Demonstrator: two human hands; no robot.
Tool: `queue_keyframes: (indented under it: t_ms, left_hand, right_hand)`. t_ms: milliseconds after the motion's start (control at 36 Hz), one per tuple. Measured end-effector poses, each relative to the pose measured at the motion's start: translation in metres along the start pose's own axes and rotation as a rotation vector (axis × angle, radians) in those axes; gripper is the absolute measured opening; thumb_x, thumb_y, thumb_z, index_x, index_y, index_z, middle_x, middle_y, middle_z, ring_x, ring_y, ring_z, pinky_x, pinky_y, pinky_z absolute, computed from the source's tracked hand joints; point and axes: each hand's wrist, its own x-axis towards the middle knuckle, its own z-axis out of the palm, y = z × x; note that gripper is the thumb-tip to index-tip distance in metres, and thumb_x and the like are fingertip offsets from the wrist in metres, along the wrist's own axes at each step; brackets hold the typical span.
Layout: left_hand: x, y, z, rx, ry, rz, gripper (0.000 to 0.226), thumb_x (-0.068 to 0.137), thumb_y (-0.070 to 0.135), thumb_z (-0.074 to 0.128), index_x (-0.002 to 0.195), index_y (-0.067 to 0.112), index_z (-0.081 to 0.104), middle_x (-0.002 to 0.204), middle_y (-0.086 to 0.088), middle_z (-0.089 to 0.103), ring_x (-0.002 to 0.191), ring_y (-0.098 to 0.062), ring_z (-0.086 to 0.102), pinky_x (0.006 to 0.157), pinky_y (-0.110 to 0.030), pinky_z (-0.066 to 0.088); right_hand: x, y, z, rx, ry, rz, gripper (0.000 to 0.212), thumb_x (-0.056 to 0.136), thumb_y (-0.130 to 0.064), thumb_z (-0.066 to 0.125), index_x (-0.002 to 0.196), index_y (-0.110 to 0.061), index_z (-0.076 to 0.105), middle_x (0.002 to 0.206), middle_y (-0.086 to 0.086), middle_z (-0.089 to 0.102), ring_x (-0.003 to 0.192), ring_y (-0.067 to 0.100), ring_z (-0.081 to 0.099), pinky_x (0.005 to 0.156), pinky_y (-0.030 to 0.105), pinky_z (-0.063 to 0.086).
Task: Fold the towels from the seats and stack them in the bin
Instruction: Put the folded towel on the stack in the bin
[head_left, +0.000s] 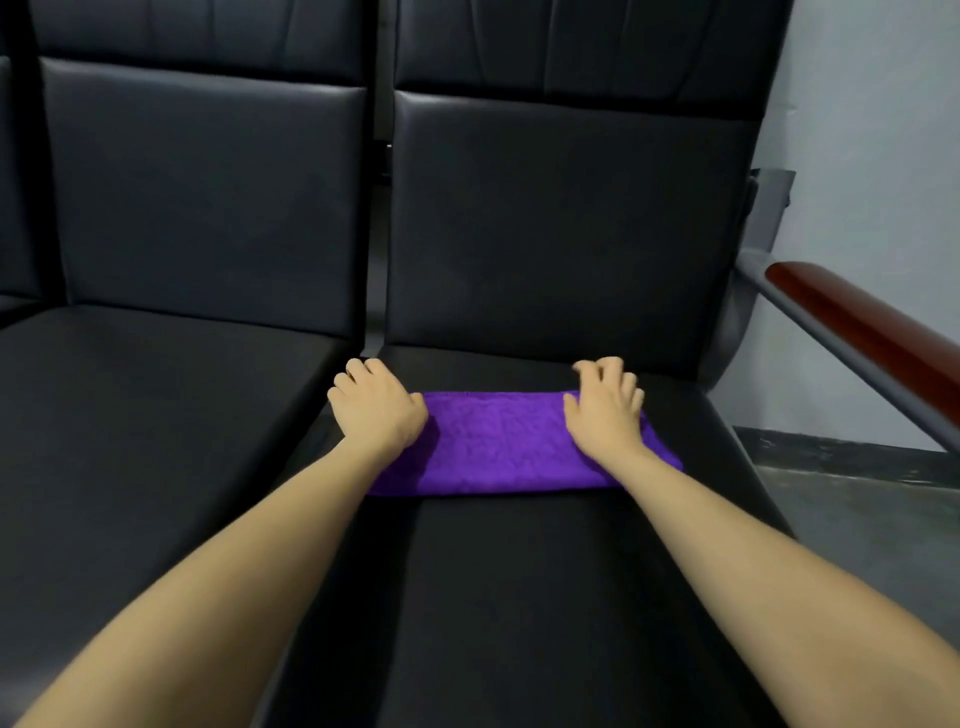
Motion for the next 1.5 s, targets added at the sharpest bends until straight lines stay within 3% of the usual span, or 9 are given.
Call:
queue_keyframes:
  t_ms: [222,417,667,778,917,1111,1306,1444,1500]
  left_hand:
    - [-0.019,-0.008,0.002,0.078,-0.081,-0.075,0.066,0.089,0.041,0.055,0.133,-0.005,0.035,0.130,-0.018,0.047,0.118,-0.031,0.048,0.093,-0.034,0.040]
    - [-0.024,-0.024,-0.002,0.068,-0.162,-0.075,0.052,0.096,0.038,0.044,0.130,-0.001,0.039,0.131,-0.019,0.051,0.119,-0.034,0.051,0.095,-0.037,0.038]
    - [-0.034,-0.035,-0.003,0.138,-0.044,0.105,0.023,0.100,0.014,0.034,0.118,0.002,0.042,0.118,-0.015,0.059,0.106,-0.032,0.059,0.080,-0.035,0.042]
    - [-0.028,-0.031,-0.013,-0.016,-0.017,0.125,0.020,0.102,0.017,0.036,0.116,0.004,0.039,0.107,-0.014,0.064,0.095,-0.033,0.064,0.064,-0.034,0.036]
    - [-0.023,-0.019,-0.041,-0.262,0.011,0.145,0.031,0.102,0.029,0.037,0.113,0.001,0.041,0.109,-0.021,0.062,0.100,-0.041,0.059,0.068,-0.037,0.035]
    - [-0.035,0.013,-0.071,-0.534,-0.113,0.181,0.028,0.098,0.029,0.043,0.108,0.003,0.046,0.111,-0.020,0.060,0.102,-0.038,0.057,0.074,-0.035,0.039]
    - [-0.065,0.073,-0.063,-0.666,-0.260,0.260,0.024,0.095,0.026,0.049,0.107,0.005,0.051,0.110,-0.015,0.062,0.100,-0.033,0.058,0.072,-0.030,0.038]
    - [-0.098,0.113,-0.054,-0.854,-0.772,0.265,0.024,0.102,0.030,0.037,0.093,0.010,0.048,0.100,-0.018,0.064,0.086,-0.031,0.065,0.082,-0.039,0.053]
    - [-0.101,0.115,-0.049,-0.805,-0.781,0.304,0.026,0.102,0.029,0.034,0.098,0.010,0.051,0.106,-0.017,0.062,0.096,-0.028,0.062,0.089,-0.039,0.050]
  right_hand:
    - [-0.016,-0.018,0.014,0.094,-0.337,-0.424,0.044,0.100,-0.040,0.039,0.143,-0.028,0.039,0.151,-0.006,0.033,0.139,0.014,0.029,0.112,0.034,0.022]
    - [-0.028,-0.019,0.008,0.000,-0.443,-0.408,0.051,0.101,-0.049,0.029,0.150,-0.034,0.024,0.158,-0.010,0.018,0.146,0.012,0.013,0.116,0.032,0.011]
    - [-0.035,-0.024,0.009,-0.070,-0.464,-0.397,0.054,0.100,-0.053,0.024,0.151,-0.036,0.018,0.159,-0.010,0.013,0.147,0.013,0.010,0.118,0.034,0.009]
    - [-0.038,-0.030,0.010,-0.120,-0.480,-0.388,0.061,0.097,-0.059,0.020,0.152,-0.034,0.012,0.160,-0.008,0.007,0.147,0.014,0.006,0.119,0.036,0.006]
    - [-0.048,-0.059,0.016,-0.108,-0.508,-0.361,0.065,0.096,-0.062,0.018,0.153,-0.031,0.010,0.161,-0.006,0.002,0.148,0.016,0.002,0.118,0.039,0.003]
    - [-0.042,-0.063,-0.002,0.290,-0.372,-0.181,0.046,0.102,-0.044,0.029,0.144,-0.028,0.037,0.152,-0.002,0.032,0.137,0.025,0.030,0.108,0.035,0.020]
    - [-0.041,-0.007,-0.038,0.278,-0.241,0.111,0.046,0.103,-0.039,0.022,0.129,-0.019,0.055,0.137,0.010,0.047,0.127,0.032,0.038,0.103,0.040,0.025]
    - [-0.045,0.023,-0.044,0.244,-0.316,0.269,0.056,0.102,-0.046,0.018,0.129,-0.016,0.058,0.139,0.011,0.048,0.131,0.032,0.037,0.106,0.042,0.023]
    - [-0.049,0.027,-0.043,0.211,-0.344,0.283,0.057,0.101,-0.050,0.020,0.127,-0.017,0.058,0.136,0.010,0.051,0.130,0.031,0.039,0.106,0.041,0.025]
